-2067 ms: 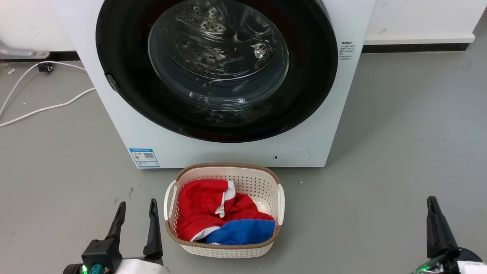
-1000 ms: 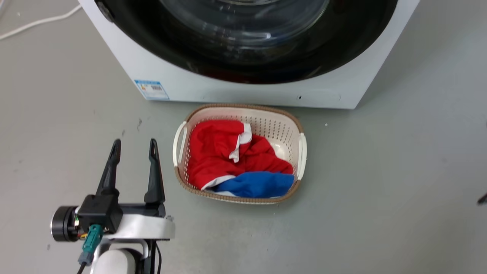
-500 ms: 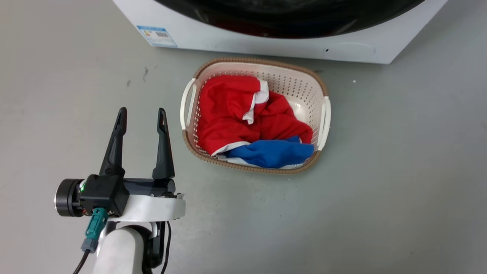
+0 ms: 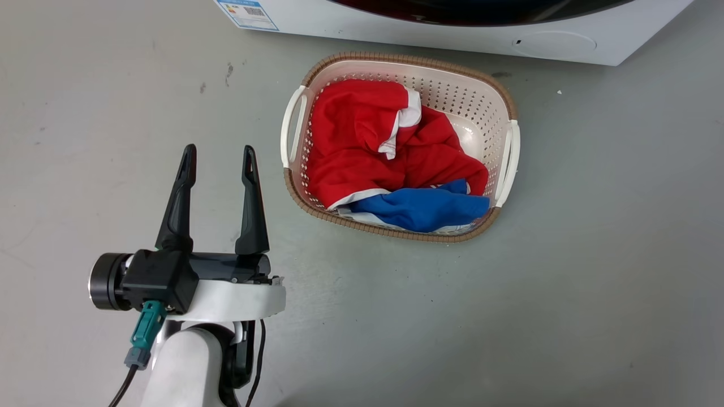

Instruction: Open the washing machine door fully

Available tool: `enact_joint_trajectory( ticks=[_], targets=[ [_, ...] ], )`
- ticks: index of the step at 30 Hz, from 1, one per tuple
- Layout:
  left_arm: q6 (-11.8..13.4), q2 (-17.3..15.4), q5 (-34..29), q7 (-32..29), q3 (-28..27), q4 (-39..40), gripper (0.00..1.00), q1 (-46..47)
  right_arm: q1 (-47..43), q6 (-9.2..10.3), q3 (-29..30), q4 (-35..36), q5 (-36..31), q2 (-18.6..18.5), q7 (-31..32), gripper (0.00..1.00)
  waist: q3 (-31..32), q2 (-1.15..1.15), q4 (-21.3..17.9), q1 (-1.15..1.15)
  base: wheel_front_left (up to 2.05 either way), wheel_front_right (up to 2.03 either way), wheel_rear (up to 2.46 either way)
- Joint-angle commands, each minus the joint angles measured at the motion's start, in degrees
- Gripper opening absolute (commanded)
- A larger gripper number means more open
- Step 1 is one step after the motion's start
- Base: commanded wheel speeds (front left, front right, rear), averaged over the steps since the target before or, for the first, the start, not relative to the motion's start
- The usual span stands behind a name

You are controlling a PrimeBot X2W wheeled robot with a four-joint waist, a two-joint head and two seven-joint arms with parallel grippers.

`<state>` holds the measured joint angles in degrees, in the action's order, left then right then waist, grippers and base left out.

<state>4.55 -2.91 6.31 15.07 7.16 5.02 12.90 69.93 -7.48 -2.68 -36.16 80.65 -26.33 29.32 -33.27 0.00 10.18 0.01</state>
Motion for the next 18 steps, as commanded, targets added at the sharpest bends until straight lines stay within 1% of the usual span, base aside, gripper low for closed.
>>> enact_joint_trajectory(
  ticks=[1,8,13,18],
  targets=[
    [0.3,0.0,0.3,0.2,0.1,0.3,1.0,0.6,0.4,-0.03,-0.5,-0.4,-0.2,0.1,0.7,0.0,-0.2,0.0,0.1,-0.01,0.0,0.0,0.0],
    [0.5,0.0,0.4,0.2,-0.3,-0.1,1.0,0.4,-3.3,-0.08,-1.1,1.8,0.7,1.5,3.8,0.0,0.4,0.0,-0.5,-0.01,0.0,0.0,0.0],
    [0.3,0.0,-0.1,0.2,-0.8,-0.2,1.0,-0.4,-7.2,-0.09,-1.0,5.8,2.1,2.2,5.6,0.0,1.8,0.0,-1.4,-0.01,0.0,0.0,0.0],
    [0.0,0.0,-0.5,0.2,-1.5,-0.3,1.0,-1.0,-12.5,-0.09,-1.0,11.3,3.4,2.5,7.1,0.0,3.0,0.0,-2.4,-0.01,0.0,0.0,0.0]
  ],
)
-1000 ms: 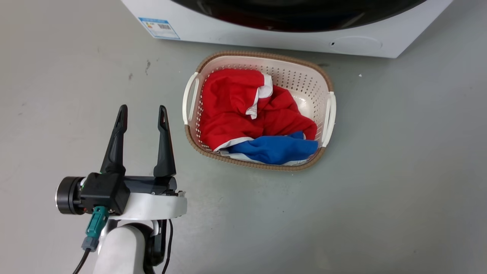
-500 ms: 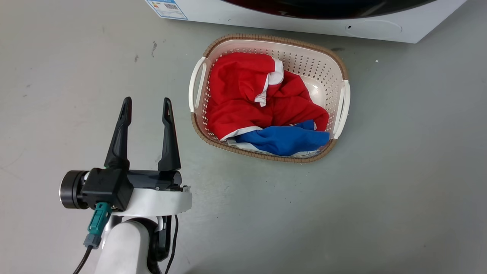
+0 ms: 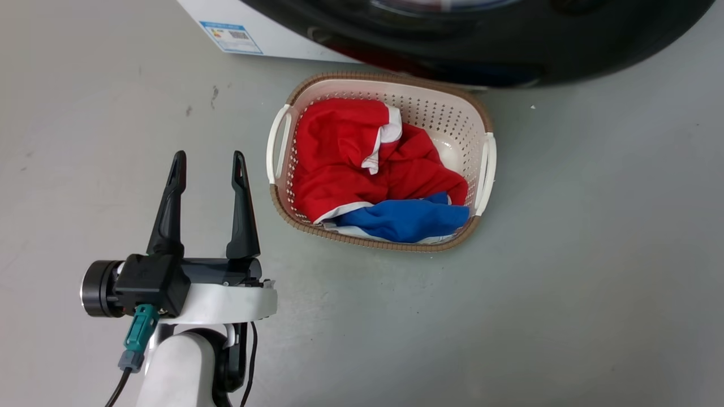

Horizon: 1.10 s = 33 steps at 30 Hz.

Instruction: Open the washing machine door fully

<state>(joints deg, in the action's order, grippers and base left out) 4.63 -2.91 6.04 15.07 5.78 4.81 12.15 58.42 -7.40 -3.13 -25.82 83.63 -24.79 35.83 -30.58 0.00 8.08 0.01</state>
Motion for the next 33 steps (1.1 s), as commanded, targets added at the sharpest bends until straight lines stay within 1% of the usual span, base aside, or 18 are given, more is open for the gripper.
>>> enact_joint_trajectory(
  ticks=[1,15,23,26,30,33],
  targets=[
    [-0.1,0.0,-0.3,0.2,-0.3,-0.1,1.0,-0.4,-2.2,-0.16,-0.5,2.1,1.0,1.3,0.9,0.0,0.6,0.0,-0.5,-0.01,0.0,0.0,0.0],
    [-0.5,0.0,-0.8,0.2,-1.2,-0.6,1.0,-2.9,-19.4,-0.17,-0.9,17.7,4.1,3.8,2.6,0.0,5.1,0.0,-1.3,-0.01,0.0,0.0,0.0],
    [-0.6,0.0,-1.2,0.2,-1.9,-0.7,1.0,-4.5,-29.2,-0.17,-3.5,25.2,3.8,4.9,3.6,0.0,7.2,0.0,-1.8,-0.01,0.0,0.0,0.0],
    [-0.7,0.0,-1.3,0.2,-2.0,-0.9,1.0,-4.7,-32.3,-0.17,-4.7,27.2,3.6,5.8,3.4,0.0,7.9,0.0,-1.9,-0.01,0.0,0.0,0.0],
    [-0.9,0.0,-1.4,0.2,-2.0,-1.1,1.0,-5.2,-36.1,-0.17,-6.0,28.8,4.3,7.8,2.7,0.0,9.2,0.0,-1.8,-0.01,0.0,0.0,0.0],
    [-0.8,0.0,-1.4,0.2,-2.0,-1.3,1.0,-5.5,-37.7,-0.17,-6.9,29.6,4.5,8.8,2.7,0.0,9.8,0.0,-1.7,-0.01,0.0,0.0,0.0]
  ],
)
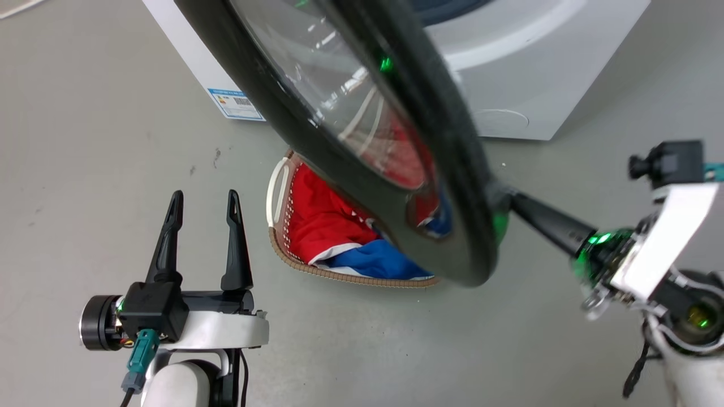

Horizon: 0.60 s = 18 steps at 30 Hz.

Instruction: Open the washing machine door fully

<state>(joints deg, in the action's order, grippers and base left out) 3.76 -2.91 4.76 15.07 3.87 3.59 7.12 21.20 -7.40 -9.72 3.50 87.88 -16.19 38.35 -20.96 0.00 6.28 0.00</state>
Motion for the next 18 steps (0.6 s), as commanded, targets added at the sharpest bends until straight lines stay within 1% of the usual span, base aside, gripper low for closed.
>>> enact_joint_trajectory(
  ticks=[1,5,10,18],
  targets=[
    [0.1,0.0,-0.4,0.1,0.0,-0.2,1.0,-0.7,-2.2,-0.17,-1.2,0.8,0.6,1.2,0.0,0.0,0.7,0.0,0.2,0.0,0.0,0.0,0.0],
    [0.0,0.0,-0.6,0.2,-0.1,-0.3,1.0,-1.0,-3.9,-0.17,-2.5,1.3,0.6,2.3,0.0,0.0,1.5,0.0,0.4,0.0,0.0,0.0,0.0],
    [-0.2,0.0,-0.9,0.2,-0.5,-0.4,1.0,-1.8,-5.3,-0.17,-6.0,2.2,0.0,4.4,0.7,0.0,2.5,0.0,0.4,0.0,0.0,0.0,0.0],
    [-0.2,0.0,-0.6,0.2,-0.5,-0.6,1.0,-2.2,-6.4,-0.17,-11.4,0.8,-0.6,7.6,1.3,0.0,3.2,0.0,0.8,0.0,0.0,0.0,0.0]
  ],
)
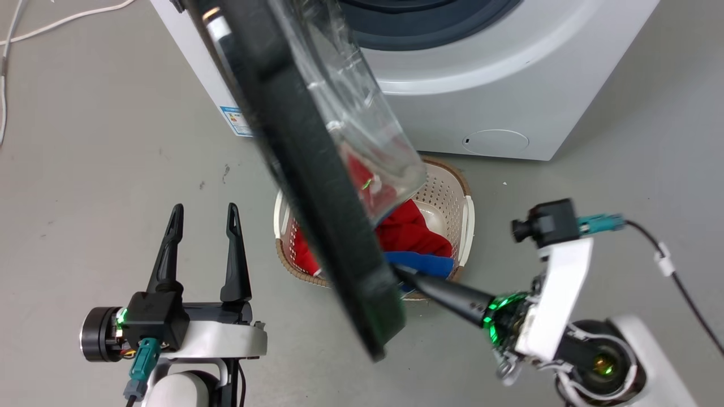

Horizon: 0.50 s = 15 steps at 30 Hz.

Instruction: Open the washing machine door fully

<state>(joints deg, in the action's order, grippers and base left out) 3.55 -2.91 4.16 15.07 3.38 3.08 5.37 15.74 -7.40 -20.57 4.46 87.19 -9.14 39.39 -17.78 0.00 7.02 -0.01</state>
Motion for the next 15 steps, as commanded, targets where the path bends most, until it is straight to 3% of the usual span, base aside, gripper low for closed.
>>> enact_joint_trajectory(
  ticks=[1,15],
  targets=[
    [0.1,0.0,0.0,0.2,0.0,-0.1,1.0,-0.4,-1.1,-0.17,-1.1,-0.3,-0.1,0.8,0.5,0.0,0.1,0.0,0.1,0.01,0.0,0.0,0.0],
    [0.4,0.0,-0.1,0.2,-0.3,-0.4,1.0,-1.9,-2.6,-0.18,-3.3,-2.7,-0.4,3.0,-3.0,0.0,2.3,0.0,-0.4,0.01,0.0,0.0,0.0]
  ],
)
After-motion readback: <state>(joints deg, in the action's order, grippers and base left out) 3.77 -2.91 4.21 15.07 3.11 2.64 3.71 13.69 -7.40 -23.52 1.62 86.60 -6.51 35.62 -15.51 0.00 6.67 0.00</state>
